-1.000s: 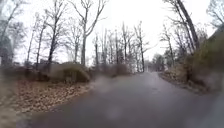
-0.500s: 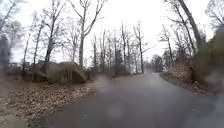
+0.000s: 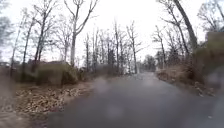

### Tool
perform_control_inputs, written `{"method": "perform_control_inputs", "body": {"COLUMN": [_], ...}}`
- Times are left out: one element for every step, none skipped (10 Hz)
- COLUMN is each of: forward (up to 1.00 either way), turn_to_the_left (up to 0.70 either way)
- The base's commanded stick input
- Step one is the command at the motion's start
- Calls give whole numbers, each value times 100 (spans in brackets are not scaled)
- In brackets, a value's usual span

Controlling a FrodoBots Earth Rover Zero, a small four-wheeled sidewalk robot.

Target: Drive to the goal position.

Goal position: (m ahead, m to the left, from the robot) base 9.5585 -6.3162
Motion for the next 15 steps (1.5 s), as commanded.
{"method": "perform_control_inputs", "body": {"forward": [100, 100, 100, 100, 100, 100, 100, 100, 100, 100, 100, 100, 100, 100, 100], "turn_to_the_left": [-6, 0, 0, 0, 0, 0, 0, 0, 0, 0, 0, 0, 0, 0, 0]}}
